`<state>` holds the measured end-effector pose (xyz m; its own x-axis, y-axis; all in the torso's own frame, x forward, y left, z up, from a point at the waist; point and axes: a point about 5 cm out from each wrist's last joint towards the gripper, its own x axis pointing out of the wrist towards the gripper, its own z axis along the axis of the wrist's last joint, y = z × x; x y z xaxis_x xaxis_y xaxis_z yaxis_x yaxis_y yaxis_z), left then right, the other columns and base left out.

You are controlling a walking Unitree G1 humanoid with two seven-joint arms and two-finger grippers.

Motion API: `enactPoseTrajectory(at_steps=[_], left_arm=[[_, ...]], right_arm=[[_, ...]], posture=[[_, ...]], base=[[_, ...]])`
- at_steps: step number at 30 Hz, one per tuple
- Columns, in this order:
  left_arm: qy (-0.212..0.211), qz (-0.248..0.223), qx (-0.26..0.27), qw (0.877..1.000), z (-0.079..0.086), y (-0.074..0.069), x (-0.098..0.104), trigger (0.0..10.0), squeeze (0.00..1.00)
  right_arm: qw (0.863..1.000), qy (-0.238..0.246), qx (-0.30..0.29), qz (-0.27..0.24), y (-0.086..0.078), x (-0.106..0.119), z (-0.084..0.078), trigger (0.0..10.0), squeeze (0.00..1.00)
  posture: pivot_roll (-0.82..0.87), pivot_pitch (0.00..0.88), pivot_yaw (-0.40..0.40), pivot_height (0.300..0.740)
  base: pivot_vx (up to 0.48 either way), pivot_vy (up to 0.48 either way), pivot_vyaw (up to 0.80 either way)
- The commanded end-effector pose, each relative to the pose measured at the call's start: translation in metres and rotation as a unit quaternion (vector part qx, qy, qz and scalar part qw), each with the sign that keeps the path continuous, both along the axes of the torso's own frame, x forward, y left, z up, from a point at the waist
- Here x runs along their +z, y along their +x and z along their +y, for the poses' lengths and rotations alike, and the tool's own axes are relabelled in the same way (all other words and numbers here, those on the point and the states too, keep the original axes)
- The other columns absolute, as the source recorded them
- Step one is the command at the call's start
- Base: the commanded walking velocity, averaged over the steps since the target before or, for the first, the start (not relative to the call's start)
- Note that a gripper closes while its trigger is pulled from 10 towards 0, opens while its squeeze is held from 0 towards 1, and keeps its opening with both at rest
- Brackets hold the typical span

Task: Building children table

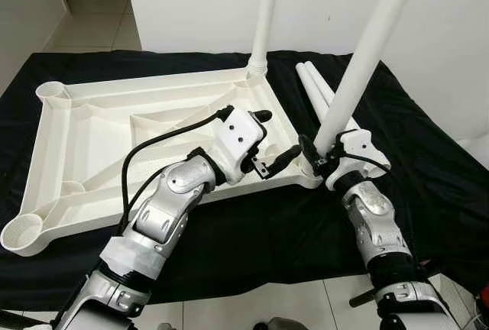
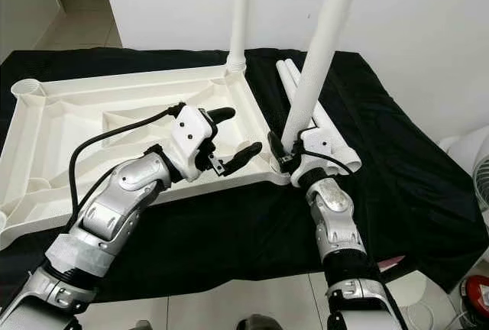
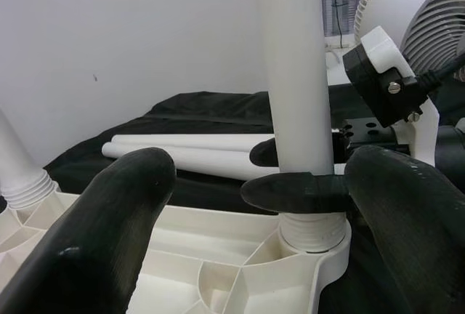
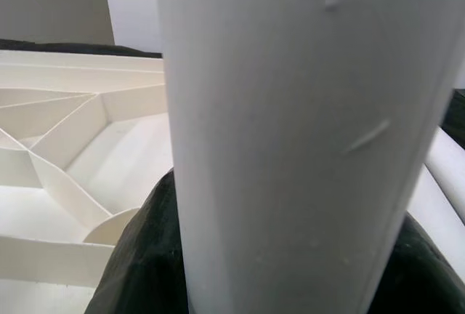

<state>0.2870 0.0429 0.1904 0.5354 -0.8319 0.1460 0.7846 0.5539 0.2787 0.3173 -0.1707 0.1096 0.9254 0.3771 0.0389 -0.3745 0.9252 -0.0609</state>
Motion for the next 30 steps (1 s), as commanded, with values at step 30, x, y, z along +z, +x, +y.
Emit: enactPoseTrajectory(at_steps=[30], left_arm=[[0.007,-0.001,-0.011,1.0,0.0,-0.002,0.0,10.0,0.0]], right_arm=[[0.983,0.029,-0.063,0.172,-0.042,-0.081,0.0,10.0,0.0]], posture=[[0.05,0.037,-0.006,0.74]], base=[[0.0,0.0,0.0]])
